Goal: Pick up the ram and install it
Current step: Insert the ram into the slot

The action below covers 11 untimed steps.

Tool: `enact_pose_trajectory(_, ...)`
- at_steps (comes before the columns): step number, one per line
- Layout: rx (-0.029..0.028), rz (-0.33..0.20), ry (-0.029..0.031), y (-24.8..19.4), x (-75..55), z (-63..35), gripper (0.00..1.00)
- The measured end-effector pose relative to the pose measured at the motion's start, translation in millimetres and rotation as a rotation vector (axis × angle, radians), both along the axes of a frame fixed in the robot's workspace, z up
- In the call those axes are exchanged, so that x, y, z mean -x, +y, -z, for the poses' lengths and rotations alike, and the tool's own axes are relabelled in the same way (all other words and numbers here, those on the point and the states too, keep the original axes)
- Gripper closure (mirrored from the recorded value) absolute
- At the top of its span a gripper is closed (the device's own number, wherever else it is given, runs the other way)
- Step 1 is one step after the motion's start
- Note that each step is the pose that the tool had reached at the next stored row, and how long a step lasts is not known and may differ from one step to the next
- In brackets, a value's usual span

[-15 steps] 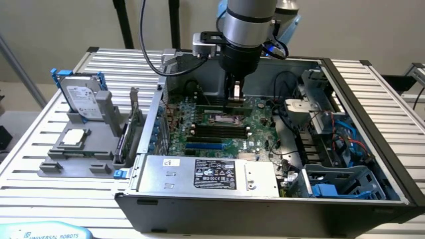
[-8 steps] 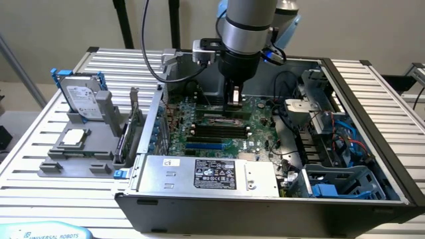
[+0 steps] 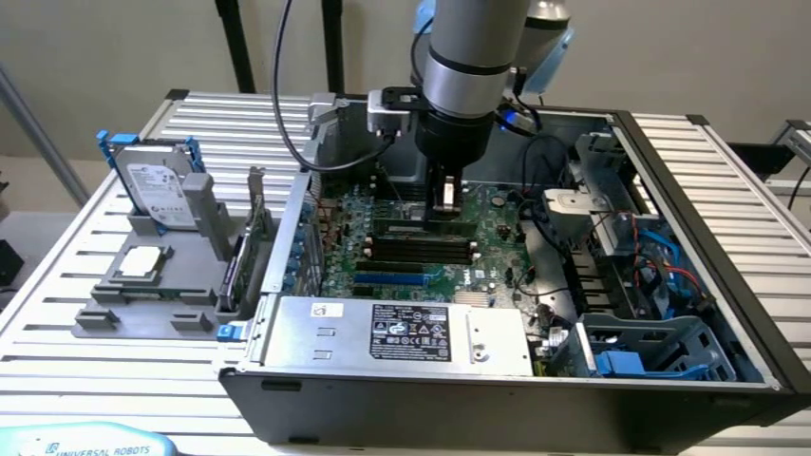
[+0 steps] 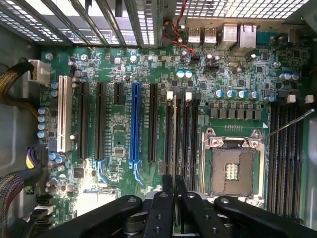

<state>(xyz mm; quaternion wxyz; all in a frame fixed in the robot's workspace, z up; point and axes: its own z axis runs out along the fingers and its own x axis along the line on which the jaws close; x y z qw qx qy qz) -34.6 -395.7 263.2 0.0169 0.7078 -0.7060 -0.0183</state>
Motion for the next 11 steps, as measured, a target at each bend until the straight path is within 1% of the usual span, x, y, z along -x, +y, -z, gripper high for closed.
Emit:
enact_pose_trajectory(5,0.0093,-0.003,0.0,0.0,0.0,8.1,0.87)
enact_pose_trajectory(7,0.0156,-0.003,-0.0005,0.0,0.0,10.9,0.87)
enact_pose_trajectory(11,0.03,-0.003,-0.0025,0.0,0.0,15.7,0.87)
